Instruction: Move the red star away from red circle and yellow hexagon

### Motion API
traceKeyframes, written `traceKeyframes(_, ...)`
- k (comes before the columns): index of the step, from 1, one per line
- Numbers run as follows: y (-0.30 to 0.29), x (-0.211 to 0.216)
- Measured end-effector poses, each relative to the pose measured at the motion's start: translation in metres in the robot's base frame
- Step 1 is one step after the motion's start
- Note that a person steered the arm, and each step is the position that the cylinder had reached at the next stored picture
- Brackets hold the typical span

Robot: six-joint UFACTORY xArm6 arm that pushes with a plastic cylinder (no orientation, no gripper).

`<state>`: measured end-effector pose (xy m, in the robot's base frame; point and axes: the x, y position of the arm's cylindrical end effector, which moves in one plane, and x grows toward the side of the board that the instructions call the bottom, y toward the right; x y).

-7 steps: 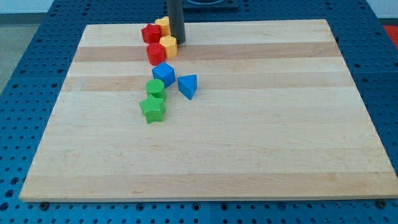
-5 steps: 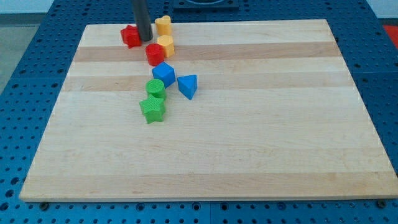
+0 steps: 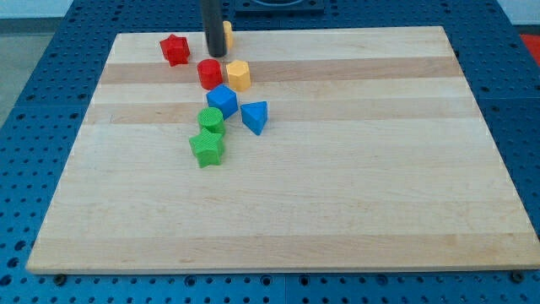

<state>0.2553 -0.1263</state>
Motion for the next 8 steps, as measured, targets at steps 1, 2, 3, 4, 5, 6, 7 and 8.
traceKeyframes(1, -0.012, 0.032)
traceKeyframes(2, -0.014, 0.046)
traceKeyframes(3, -0.035, 0.047)
traceKeyframes(4, -0.08, 0.048)
traceKeyframes(5, -0.097, 0.069)
traceKeyframes(6, -0.073, 0.075)
traceKeyframes(7, -0.026, 0.067)
traceKeyframes(8, 0.034, 0.059)
